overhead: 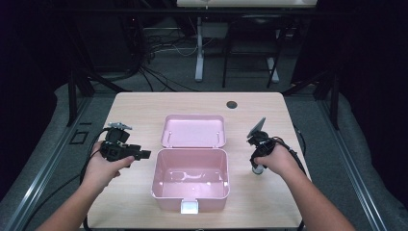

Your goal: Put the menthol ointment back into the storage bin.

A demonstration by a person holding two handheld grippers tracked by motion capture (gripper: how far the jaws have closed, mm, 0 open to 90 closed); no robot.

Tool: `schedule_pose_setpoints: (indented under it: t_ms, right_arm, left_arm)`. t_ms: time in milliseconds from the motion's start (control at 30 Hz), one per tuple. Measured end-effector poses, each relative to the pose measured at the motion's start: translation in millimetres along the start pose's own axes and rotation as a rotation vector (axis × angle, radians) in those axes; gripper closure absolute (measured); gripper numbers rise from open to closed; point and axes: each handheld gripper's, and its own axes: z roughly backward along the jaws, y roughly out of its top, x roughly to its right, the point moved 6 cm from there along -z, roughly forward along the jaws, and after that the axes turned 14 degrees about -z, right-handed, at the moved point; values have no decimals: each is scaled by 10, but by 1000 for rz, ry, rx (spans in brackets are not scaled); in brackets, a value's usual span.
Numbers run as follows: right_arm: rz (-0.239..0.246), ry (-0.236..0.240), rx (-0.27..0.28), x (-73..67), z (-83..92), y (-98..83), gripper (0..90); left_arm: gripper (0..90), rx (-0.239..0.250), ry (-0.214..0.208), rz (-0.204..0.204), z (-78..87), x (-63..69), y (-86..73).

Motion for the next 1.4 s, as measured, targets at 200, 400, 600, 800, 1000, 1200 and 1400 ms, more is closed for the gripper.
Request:
schedule_pose_setpoints:
  t_ms: [200,400,600,800,1000,1200,1400]
  right_arm:
    - [-2,-1,-23,16,-7,-17,495]
    - [-8,3,-26,24,-5,-16,501]
    - [-4,-1,-21,14,-5,-17,502]
    - [9,-4,-19,7,20,-16,504]
    - [1,12,-12,-14,71,-20,504]
    - [15,16,-13,-55,158,-28,504]
    - [55,22,-1,-123,292,-31,505]
  left_arm:
    - [467,0,1,4,-11,-5,-2]
    - [467,-2,-1,8,-13,-5,-1]
    - [468,1,0,11,-2,-7,2]
    - [468,2,-1,14,2,-9,5]
    - [468,7,1,16,19,-10,9]
    - [467,8,2,13,38,-6,3]
    - [468,8,5,12,53,-16,1]
